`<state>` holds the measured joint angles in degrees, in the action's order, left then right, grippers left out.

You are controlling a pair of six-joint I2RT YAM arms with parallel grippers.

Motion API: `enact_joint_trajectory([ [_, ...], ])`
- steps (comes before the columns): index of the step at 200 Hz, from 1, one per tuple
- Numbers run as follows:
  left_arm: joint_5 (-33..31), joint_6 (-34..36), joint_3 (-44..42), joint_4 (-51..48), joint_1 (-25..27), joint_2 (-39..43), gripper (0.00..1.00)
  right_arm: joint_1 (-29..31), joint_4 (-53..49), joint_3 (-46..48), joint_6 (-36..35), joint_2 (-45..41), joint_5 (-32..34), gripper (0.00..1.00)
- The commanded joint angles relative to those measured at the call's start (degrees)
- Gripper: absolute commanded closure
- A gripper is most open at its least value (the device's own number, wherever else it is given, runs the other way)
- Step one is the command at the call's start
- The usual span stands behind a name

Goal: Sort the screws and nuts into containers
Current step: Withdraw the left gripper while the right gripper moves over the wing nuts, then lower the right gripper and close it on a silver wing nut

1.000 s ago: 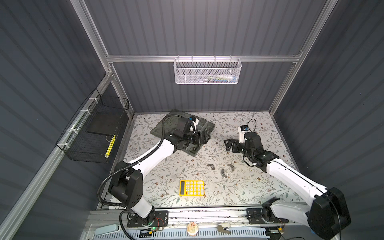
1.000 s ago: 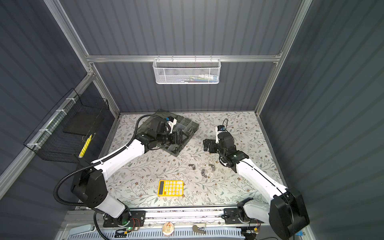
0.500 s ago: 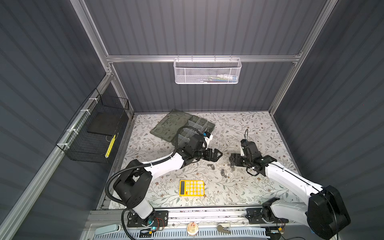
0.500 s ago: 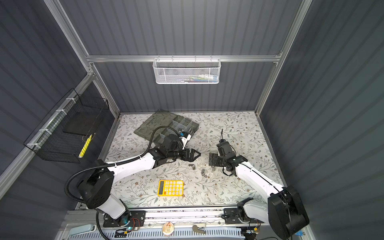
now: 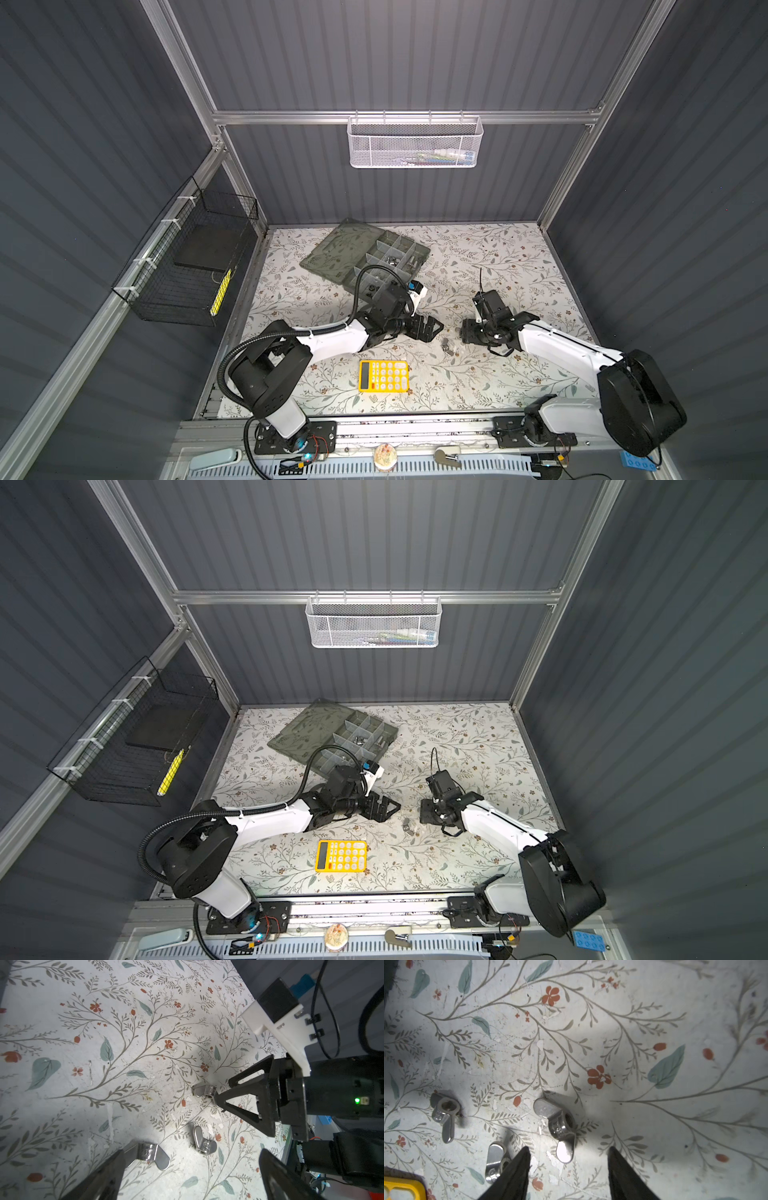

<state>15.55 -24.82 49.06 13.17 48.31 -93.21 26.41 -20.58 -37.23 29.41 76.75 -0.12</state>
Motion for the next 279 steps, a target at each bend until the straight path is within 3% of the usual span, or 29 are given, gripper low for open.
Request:
enact_joint_trajectory([
  [1,-0.8,1.8,-0.4,2.0,0.2,0.8,0.00,1.0,-1.4,-2.8,0.8,3.0,1.5,0.43],
  [71,-0.7,2.0,-0.1,1.6,0.2,-0.2,0.00,3.0,-5.1,-6.9,1.2,9.4,6.4,0.54],
  [279,-2.6,3.5,0.4,0.0,0.1,-0.1,0.00,4.3,-7.1,-10.0,0.9,13.9,7.3,0.86],
])
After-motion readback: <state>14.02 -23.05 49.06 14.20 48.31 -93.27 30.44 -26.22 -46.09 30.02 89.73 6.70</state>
